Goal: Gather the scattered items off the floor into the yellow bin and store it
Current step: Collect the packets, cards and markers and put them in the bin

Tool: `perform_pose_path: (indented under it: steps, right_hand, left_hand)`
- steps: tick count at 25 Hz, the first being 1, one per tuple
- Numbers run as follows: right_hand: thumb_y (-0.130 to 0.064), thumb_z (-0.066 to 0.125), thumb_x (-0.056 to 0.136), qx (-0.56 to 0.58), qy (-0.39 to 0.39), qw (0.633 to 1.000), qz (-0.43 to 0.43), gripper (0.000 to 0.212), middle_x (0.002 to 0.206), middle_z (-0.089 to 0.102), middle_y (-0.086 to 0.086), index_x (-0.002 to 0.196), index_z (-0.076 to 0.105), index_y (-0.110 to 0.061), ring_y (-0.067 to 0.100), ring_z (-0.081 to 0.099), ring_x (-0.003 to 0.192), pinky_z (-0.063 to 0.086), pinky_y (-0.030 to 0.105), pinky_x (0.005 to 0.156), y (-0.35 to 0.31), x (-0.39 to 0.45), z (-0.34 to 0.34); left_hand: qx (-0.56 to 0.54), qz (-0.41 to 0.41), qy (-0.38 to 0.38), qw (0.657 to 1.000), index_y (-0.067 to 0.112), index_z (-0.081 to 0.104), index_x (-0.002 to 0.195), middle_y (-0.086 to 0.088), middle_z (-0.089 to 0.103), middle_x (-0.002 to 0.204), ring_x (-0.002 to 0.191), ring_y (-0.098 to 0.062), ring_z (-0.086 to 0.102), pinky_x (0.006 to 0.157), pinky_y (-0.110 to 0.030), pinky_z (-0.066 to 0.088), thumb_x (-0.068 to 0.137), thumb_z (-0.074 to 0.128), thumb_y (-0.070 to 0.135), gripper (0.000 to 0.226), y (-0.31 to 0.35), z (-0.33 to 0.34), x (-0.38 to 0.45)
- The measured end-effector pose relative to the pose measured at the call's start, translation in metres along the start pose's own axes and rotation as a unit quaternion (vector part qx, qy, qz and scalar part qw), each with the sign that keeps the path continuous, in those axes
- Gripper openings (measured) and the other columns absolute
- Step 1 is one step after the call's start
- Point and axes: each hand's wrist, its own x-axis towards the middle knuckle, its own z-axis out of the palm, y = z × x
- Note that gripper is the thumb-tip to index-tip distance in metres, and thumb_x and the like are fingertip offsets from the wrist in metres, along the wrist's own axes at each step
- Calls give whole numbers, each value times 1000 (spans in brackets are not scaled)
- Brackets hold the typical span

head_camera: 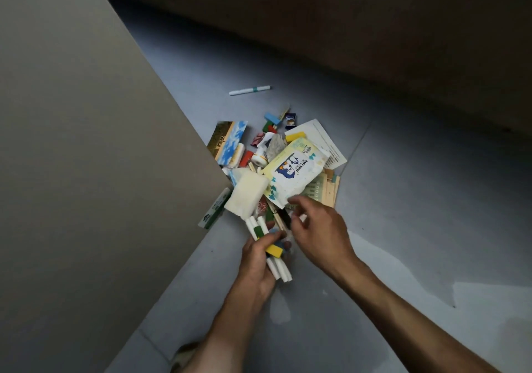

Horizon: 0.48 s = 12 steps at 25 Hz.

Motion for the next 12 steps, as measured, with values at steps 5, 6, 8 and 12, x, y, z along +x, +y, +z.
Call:
perform_pose_path:
  steps: [5,6,8,12]
  right_hand:
    - [-11,49,93,-333,-217,877,-270,69,163,17,9,154,18,-19,36,16,147,22,54,112,-31,61,55]
    - [-12,41,98,-379,-226,852,-283,63,162,17,10,155,15,-18,36,13,147,19,55,112,-26,66,61]
    - [-12,35,99,-419,-208,834,-293,53,148,36,13,151,24,-15,37,30,137,25,52,105,-12,65,63]
    - [-27,60,87,-192,-93,960,-180,37,112,65,7,123,56,-19,32,57,101,36,39,83,19,44,45]
  left_hand:
    - [-29,46,89,995,9,65,102,-11,64,75,53,-19,62,46,-26,49,86,66,6,16,19,-42,-7]
    - [-32,53,98,993,11,64,96,-9,63,71,48,-17,60,42,-24,46,86,67,6,12,23,-46,-8]
    - [-25,61,108,992,11,63,92,-7,61,68,45,-16,57,40,-21,42,86,66,5,9,30,-47,-8]
    - [-3,75,83,994,11,62,93,-8,67,73,49,-18,61,41,-23,43,85,66,0,15,41,-24,-7]
